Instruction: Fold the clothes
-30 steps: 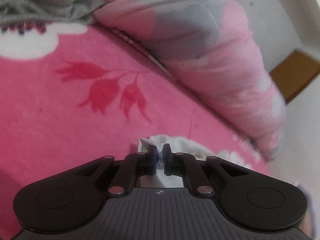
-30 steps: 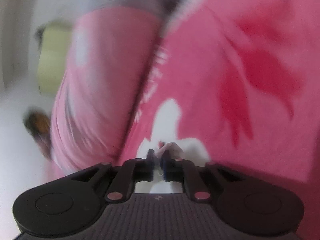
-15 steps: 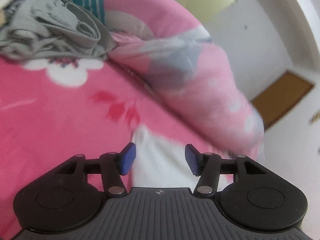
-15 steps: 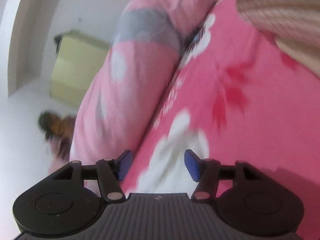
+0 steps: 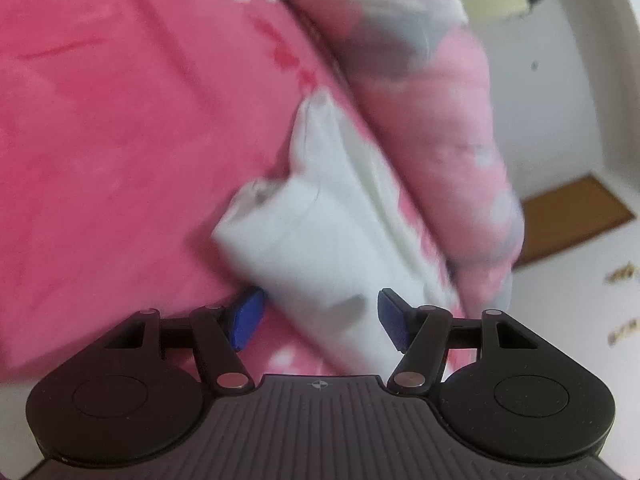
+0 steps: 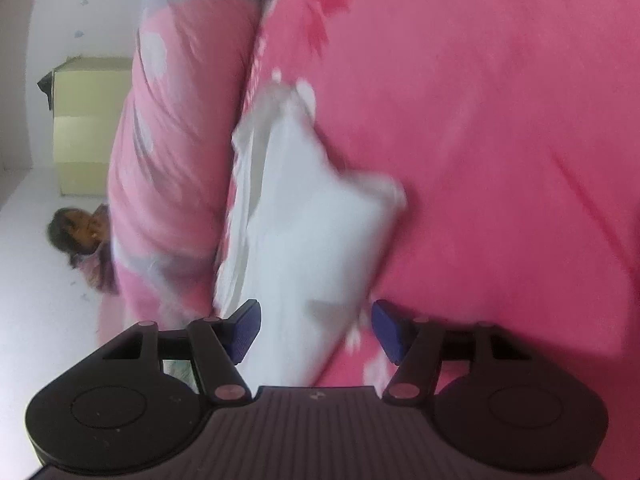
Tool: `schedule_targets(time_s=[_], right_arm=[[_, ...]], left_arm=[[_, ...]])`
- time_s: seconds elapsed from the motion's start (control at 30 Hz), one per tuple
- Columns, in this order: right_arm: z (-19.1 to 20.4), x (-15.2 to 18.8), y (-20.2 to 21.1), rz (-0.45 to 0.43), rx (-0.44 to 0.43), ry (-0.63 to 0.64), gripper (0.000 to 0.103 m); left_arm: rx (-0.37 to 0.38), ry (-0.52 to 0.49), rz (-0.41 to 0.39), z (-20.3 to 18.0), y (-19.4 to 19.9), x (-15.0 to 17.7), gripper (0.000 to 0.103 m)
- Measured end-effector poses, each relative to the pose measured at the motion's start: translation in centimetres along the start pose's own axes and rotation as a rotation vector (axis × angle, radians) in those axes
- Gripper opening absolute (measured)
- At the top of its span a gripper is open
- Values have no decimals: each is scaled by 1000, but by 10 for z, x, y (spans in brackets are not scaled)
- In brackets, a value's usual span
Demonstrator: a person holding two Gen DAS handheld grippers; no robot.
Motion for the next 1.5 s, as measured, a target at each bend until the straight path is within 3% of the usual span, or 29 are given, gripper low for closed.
schedule_targets(time_s=[0.13, 0.17, 0.23, 0.27, 0.4, 0.63, 0.93, 1.0, 1.03, 1.07, 1.13, 1.37, 1.5], right_arm=[[-5, -21, -13, -84, 12, 2, 42], [-6, -25, -17, -104, 13, 2, 38], [-12, -29, -18, -136, 7, -5, 15], [-15, -31, -18, -145, -3, -12, 11], [-11, -27, -10, -182, -50, -22, 4], [8, 18, 53, -217, -114, 67, 4], [-37, 116, 156, -182, -94, 87, 4], [-49, 131, 166, -178, -68, 119, 4], [-56, 133, 166, -179, -36, 147, 6], [-62, 133, 166, -180, 1, 177, 6], [-65, 131, 167, -191, 9, 212, 6], [-48, 119, 218, -376, 67, 367, 10], [-30, 125, 237, -439, 102, 503, 10]], left_arm=[[-31, -48, -61, 0, -10, -1, 35], [-36, -60, -74, 0, -11, 0, 26], [-51, -85, -99, -1, -10, 2, 11], [-64, -106, -107, -2, -11, 1, 6], [-44, -98, -145, -15, 8, 3, 3], [28, -86, -163, -20, 81, 17, 3], [-19, -211, -80, 23, 181, 84, 3], [-39, -256, -48, 36, 186, 97, 12], [-66, -322, -52, 38, 185, 101, 19], [-95, -396, -60, 39, 184, 105, 33], [-129, -497, -77, 39, 186, 110, 36], [-211, -436, -203, 58, 231, 82, 43], [-227, -475, -281, 47, 251, 68, 43]])
Point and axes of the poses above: each gripper's, at about its wrist camera, not at the fingertips, and y roughly against the way its jaws point, z to its left, x to its underside, the point moved 9 cm from there along -y, roughly the way its jaws point, and after that the axes turned 2 degrees about -x, right-handed, at the moved point
